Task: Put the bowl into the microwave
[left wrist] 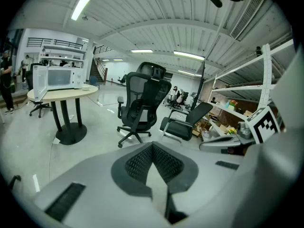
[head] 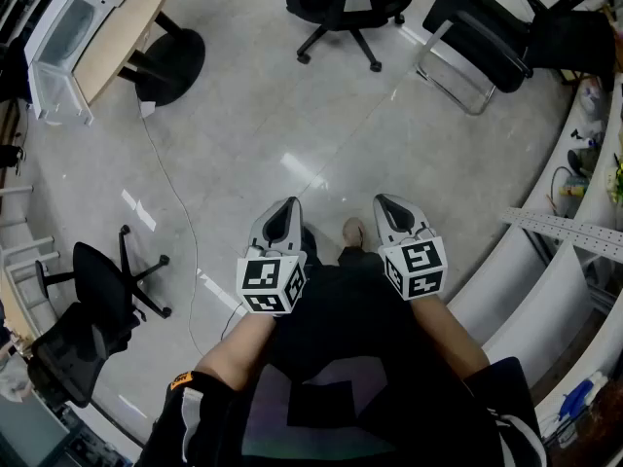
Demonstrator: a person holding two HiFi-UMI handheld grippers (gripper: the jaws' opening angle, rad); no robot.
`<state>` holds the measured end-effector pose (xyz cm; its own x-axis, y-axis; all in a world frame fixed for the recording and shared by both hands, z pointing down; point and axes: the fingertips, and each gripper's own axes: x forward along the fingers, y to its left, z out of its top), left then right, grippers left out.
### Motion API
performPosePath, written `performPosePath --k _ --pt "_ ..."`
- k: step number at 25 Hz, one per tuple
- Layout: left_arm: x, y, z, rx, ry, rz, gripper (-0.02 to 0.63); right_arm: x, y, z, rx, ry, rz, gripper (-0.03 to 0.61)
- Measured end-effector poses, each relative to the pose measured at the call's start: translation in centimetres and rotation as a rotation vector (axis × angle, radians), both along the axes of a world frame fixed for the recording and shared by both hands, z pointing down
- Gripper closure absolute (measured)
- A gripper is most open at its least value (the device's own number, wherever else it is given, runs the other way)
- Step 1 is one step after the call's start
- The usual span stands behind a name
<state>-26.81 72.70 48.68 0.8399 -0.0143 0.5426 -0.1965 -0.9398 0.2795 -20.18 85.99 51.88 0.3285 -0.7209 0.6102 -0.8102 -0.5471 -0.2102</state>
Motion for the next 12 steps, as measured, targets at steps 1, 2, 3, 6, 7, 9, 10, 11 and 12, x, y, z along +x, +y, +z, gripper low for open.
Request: performPosePath --k 1,2,3,6,7,9,10,11,12 --pt "0.1 -1.3 0.0 0.002 0.005 0.001 0.568 0.2 -1.2 0.0 0.001 0.005 0.006 0.563" --pt "0.2 -2.6 -0.1 0.003 0.011 0.0 0.568 0.5 -2.4 0.0 0.002 0.009 0.012 0.563" --pt "0.2 -3.8 -0.2 0.002 0.016 -0.004 0.568 0.6 -3.6 -0.1 0.003 0.014 0.015 0.564" --pt "0.0 -7.4 -0.9 -0.012 0.031 -0.031 0.568 0.8 -7.2 -1.0 0.006 0.03 0.004 0.563" --pt "0.0 -8.6 -1.2 -0.015 0.039 -0.043 0.568 0.8 -8.4 -1.4 0.009 0.036 -0.004 0.564" --pt "0.0 -11.0 -2.1 -0.015 0.058 -0.063 0.568 0.9 -11.1 -2.3 0.016 0.049 -0.024 0.563" --pt "-0.1 -12.1 -2.6 -0.015 0.069 -0.072 0.568 0.8 -12.4 -2.8 0.019 0.056 -0.036 0.564" --pt "-0.2 -13.3 -3.1 -0.014 0.079 -0.081 0.568 0.7 -13.7 -3.2 0.02 0.064 -0.049 0.563" --pt "-0.4 -14.4 -3.5 -0.015 0.089 -0.092 0.568 0.6 -14.9 -3.7 0.022 0.071 -0.061 0.563"
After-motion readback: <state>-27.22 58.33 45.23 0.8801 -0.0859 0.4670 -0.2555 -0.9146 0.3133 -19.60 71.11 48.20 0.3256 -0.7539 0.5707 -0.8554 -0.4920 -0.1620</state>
